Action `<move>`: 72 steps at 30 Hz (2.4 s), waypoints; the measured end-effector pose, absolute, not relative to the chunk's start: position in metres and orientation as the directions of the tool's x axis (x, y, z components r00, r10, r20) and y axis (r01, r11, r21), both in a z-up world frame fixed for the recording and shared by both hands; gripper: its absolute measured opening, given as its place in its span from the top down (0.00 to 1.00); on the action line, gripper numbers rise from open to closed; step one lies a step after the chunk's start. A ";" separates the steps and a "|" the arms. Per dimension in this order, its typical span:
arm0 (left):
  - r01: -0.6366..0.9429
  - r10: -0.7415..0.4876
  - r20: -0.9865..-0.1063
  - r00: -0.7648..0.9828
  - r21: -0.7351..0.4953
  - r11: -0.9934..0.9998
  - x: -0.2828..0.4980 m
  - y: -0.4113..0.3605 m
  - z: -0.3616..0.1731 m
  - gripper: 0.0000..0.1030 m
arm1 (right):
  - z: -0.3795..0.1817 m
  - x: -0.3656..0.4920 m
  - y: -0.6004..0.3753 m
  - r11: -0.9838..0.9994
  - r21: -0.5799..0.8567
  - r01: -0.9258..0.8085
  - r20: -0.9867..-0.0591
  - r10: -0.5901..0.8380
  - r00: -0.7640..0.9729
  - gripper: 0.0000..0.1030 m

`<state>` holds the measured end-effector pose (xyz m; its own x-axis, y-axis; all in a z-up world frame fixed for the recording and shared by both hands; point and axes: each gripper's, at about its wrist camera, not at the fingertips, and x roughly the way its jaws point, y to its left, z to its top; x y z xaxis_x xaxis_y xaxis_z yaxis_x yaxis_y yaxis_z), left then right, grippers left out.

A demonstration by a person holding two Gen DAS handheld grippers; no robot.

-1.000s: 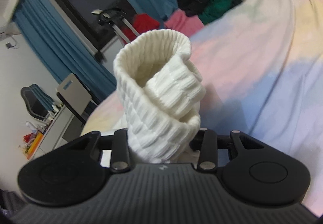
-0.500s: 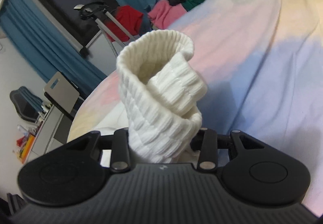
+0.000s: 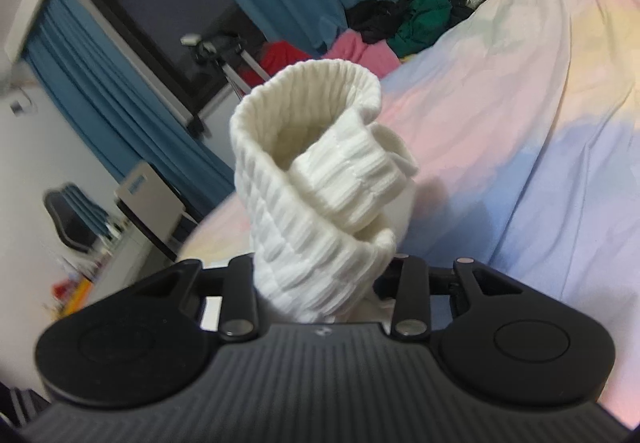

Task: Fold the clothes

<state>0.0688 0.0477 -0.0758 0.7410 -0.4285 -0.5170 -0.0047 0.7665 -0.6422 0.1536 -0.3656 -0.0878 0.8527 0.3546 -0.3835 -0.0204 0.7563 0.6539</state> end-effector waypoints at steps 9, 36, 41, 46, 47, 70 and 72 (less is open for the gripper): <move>0.087 -0.470 -0.456 0.756 -0.641 0.763 0.077 -0.018 -0.011 0.65 | -0.038 0.141 -0.420 0.699 0.715 0.023 -0.312 0.289 0.905 0.62; 0.314 -0.618 -0.523 0.587 -0.556 0.769 0.365 -0.319 -0.129 0.66 | -0.163 0.286 -0.659 0.518 0.809 0.278 -0.357 0.057 0.933 0.62; 0.378 -0.600 -0.544 0.587 -0.471 0.797 0.339 -0.309 -0.157 0.62 | -0.203 0.261 -0.643 0.507 0.795 0.334 -0.394 0.013 0.919 0.56; 0.404 -0.536 -0.582 0.611 -0.353 0.844 0.316 -0.319 -0.132 0.52 | -0.193 0.254 -0.645 0.512 0.759 0.403 -0.476 0.014 0.879 0.47; 0.406 -0.522 -0.592 0.614 -0.331 0.852 0.311 -0.319 -0.124 0.48 | -0.185 0.253 -0.644 0.530 0.737 0.418 -0.499 0.010 0.867 0.46; 0.512 -0.501 -0.391 0.772 -0.086 0.855 0.079 -0.252 0.120 0.00 | 0.055 0.115 -0.540 0.910 0.352 0.219 -0.386 -0.072 0.920 0.20; 0.505 -0.492 -0.384 0.782 -0.074 0.860 0.057 -0.244 0.128 0.00 | 0.063 0.093 -0.525 0.924 0.330 0.196 -0.371 -0.064 0.926 0.20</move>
<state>0.0573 -0.2437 0.1282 0.7815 -0.4919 -0.3838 0.5049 0.8600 -0.0741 0.0926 -0.5251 0.0635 0.9265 -0.0638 -0.3709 0.1956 0.9235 0.3299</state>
